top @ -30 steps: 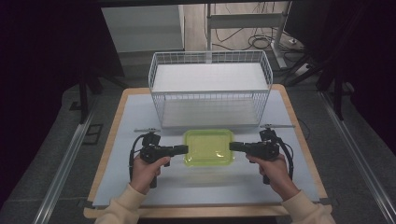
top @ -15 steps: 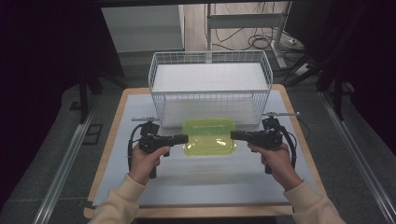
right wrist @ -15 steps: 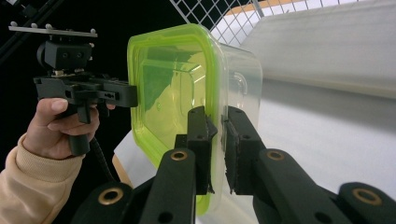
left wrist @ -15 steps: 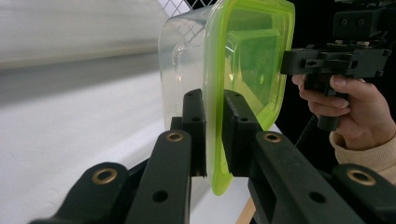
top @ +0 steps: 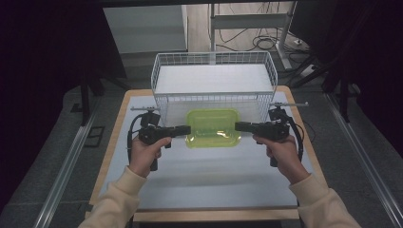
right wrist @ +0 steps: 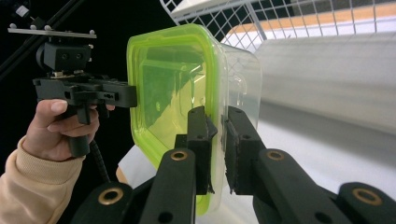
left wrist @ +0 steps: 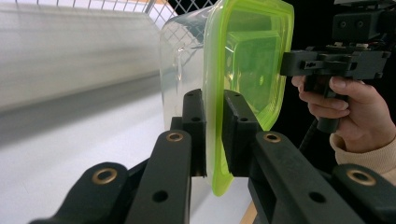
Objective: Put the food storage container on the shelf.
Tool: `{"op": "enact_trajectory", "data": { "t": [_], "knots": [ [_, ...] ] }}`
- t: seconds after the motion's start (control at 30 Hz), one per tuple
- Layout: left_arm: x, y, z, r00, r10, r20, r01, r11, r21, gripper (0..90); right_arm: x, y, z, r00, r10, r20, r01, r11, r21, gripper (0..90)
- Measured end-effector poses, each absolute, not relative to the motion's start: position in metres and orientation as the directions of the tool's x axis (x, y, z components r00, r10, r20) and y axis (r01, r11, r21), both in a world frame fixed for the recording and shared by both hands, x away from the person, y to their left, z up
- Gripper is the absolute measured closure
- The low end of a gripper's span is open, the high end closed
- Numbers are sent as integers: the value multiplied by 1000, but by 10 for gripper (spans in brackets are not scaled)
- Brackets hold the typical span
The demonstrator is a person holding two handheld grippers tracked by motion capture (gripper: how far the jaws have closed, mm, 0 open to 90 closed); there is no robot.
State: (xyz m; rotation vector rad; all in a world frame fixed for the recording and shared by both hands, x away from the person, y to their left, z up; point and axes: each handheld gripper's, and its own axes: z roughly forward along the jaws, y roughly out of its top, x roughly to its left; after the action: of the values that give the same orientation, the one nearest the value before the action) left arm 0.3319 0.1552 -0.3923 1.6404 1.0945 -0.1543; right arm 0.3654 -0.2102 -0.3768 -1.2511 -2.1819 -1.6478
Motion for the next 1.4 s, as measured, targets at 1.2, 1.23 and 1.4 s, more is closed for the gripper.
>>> {"op": "enact_trajectory", "data": {
  "t": [1.2,1.23,1.4],
  "knots": [
    [405,163,-329,562,572,-598,695,65,716,811,433,-202,-313,-631,541,556,670,19,742,818],
    [408,163,-328,561,569,-601,696,69,715,811,436,-201,-311,-630,545,553,669,19,743,818],
    [423,164,-327,552,564,-614,705,78,705,811,450,-200,-307,-614,554,563,680,8,733,818]
  ]
}}
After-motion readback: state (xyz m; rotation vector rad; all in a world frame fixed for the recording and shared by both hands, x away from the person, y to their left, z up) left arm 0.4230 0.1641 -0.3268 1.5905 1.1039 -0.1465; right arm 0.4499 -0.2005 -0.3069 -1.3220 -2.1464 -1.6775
